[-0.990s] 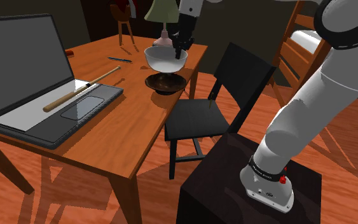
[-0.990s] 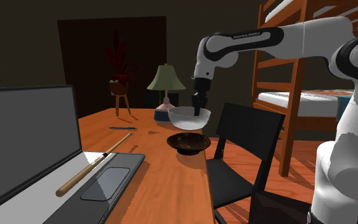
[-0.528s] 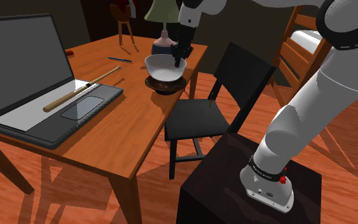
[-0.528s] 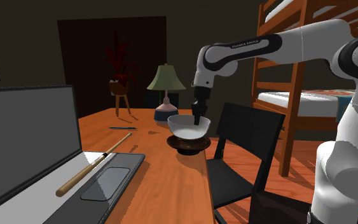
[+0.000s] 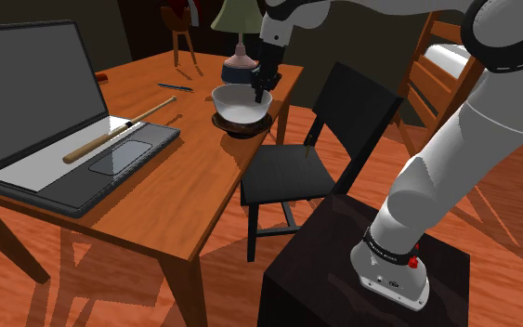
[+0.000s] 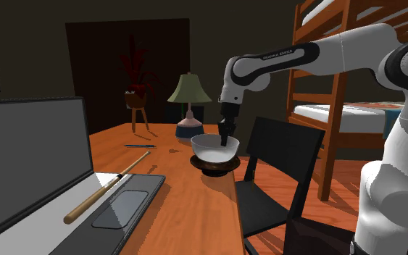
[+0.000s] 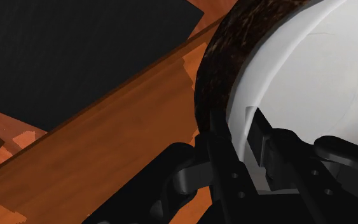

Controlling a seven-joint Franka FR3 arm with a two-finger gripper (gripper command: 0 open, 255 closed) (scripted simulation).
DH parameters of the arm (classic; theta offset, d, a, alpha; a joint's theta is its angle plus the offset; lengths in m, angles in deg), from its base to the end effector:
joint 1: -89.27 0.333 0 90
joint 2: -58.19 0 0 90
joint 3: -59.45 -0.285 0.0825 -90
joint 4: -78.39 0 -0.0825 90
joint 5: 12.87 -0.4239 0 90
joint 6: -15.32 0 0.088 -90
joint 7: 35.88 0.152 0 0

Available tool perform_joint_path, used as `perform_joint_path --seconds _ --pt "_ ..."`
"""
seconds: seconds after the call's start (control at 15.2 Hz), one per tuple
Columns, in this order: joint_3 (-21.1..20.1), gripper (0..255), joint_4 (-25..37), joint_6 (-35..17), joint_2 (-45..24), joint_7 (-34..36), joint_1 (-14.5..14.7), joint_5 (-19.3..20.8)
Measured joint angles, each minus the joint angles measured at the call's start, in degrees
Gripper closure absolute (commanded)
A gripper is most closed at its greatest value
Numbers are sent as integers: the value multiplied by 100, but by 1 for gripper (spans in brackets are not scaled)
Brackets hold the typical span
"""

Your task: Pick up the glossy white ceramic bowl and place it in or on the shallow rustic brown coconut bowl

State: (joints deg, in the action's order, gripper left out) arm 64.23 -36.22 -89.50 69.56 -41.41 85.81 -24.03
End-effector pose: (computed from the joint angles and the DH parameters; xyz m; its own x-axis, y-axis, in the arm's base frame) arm 0.5466 -0.0561 0.4647 0.9944 -0.0973 0.0410 -0.0872 -0.9756 -0.2015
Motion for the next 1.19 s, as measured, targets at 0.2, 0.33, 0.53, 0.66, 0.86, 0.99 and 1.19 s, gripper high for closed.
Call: perform_joint_path --seconds 0.2,0.33,0.53,0.66,0.86,0.99,1.19 --pt "0 0 0 -2 1 0 0 -1" --pt "0 0 0 -2 1 -1 0 -1" --pt "11 0 108 102 -1 3 -7 6" --pt "46 0 398 396 2 5 -30 23" --pt "74 0 692 679 -15 16 -46 35" --pt "76 0 719 714 -10 19 -47 37" --pt "77 0 727 723 -11 20 -48 37"
